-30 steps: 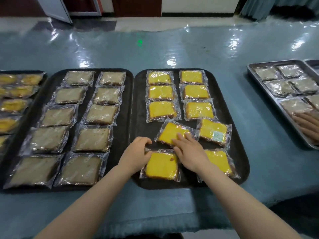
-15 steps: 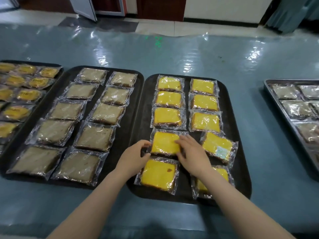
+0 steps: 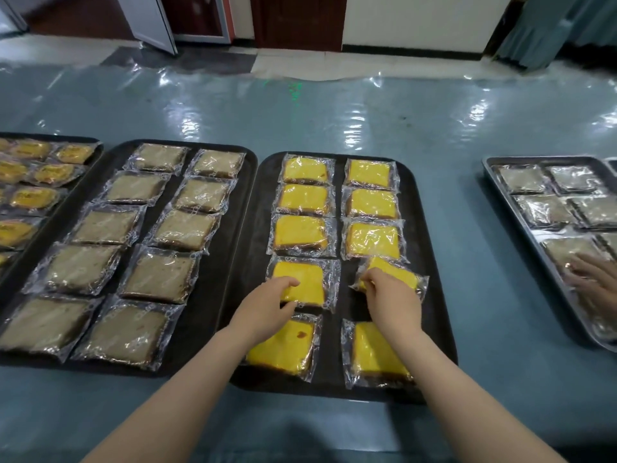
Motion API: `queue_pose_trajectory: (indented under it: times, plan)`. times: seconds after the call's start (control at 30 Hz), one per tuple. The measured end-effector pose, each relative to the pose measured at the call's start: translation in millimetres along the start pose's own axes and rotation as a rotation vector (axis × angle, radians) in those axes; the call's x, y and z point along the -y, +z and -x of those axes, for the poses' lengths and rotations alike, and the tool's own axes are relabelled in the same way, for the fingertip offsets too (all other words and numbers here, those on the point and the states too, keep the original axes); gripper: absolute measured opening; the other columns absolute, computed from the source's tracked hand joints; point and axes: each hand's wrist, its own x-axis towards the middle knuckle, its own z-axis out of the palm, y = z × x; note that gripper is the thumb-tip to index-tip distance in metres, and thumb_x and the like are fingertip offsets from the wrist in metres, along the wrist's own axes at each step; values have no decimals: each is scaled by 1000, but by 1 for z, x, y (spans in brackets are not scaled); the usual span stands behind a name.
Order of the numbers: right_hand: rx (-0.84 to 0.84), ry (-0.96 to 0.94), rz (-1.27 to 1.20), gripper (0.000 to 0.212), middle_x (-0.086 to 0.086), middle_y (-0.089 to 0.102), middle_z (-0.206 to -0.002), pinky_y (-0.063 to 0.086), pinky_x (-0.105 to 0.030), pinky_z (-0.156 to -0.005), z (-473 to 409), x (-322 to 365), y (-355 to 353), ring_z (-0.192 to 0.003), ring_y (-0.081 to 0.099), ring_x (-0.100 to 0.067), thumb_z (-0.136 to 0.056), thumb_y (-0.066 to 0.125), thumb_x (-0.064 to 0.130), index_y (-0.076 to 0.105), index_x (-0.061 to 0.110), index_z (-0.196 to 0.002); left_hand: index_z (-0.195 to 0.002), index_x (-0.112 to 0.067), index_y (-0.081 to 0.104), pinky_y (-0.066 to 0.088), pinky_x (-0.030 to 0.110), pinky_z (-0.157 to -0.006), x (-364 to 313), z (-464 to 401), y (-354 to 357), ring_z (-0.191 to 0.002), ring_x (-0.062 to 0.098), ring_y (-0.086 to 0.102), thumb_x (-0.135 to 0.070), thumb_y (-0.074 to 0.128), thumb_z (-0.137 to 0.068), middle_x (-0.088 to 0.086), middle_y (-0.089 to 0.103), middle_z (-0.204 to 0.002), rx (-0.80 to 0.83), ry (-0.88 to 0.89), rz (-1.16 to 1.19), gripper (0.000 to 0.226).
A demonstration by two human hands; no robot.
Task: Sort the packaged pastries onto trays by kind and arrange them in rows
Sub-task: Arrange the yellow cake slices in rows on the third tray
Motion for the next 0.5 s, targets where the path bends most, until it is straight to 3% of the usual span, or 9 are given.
queue_pose_trajectory:
  times: [0.03, 0.1, 0.17, 0.27, 0.33, 0.4, 0.5]
  plan:
    - [36, -13, 28, 21, 0, 65, -114, 47, -34, -71, 0, -3, 1, -108, 58, -24, -93, 57, 27, 59, 25, -114, -134, -28, 45, 46, 28, -92, -2, -1, 1, -111, 9, 53, -26, 57, -91, -8, 53, -131, 12, 0, -8, 45]
    - [166, 9, 115, 53, -1, 43, -147, 37, -38, -104, 0, -11, 2, -137, 34, -26, -89, 63, 38, 45, 26, -138, -137, -27, 42, 44, 29, -97, -3, -4, 3, -118, 10, 49, -27, 58, -91, -8, 49, -136, 26, 10, -30, 49]
    - [224, 37, 167, 67, 0, 26, -157, 30, -41, -111, 1, -19, 4, -144, 21, -26, -90, 61, 41, 29, 30, -148, -141, -26, 38, 38, 29, -102, -3, -6, 5, -129, 11, 41, -29, 59, -91, -7, 42, -144, 41, 13, -47, 54]
    - [166, -15, 197, 54, -1, 35, -154, 41, -40, -101, 0, -24, 9, -137, 37, -27, -97, 51, 30, 29, 31, -147, -145, -27, 31, 26, 35, -112, 2, -6, 9, -142, 12, 18, -33, 58, -91, -6, 24, -155, 114, 7, -100, 61]
    - [106, -20, 162, 57, 0, 48, -144, 49, -35, -73, -2, -21, 5, -112, 58, -27, -98, 47, 19, 25, 36, -148, -148, -28, 23, 18, 41, -115, 5, -5, 12, -145, 12, 2, -38, 56, -91, -7, 9, -158, 173, 9, -165, 66]
    - [50, -11, 71, 72, 4, 56, -135, 45, -30, -56, 0, -19, 1, -89, 65, -23, -95, 46, 6, 15, 45, -147, -149, -29, 15, 13, 45, -115, 9, -4, 17, -144, 12, -9, -42, 53, -92, -8, -3, -159, 207, 11, -212, 70]
    - [-8, -14, -152, 77, 9, 57, -131, 53, -32, -70, 2, -9, -11, -95, 64, -17, -95, 45, 1, 16, 52, -145, -151, -28, 3, 4, 43, -116, 12, -3, 24, -142, 14, -18, -45, 50, -93, -5, -15, -157, 235, 28, -282, 76]
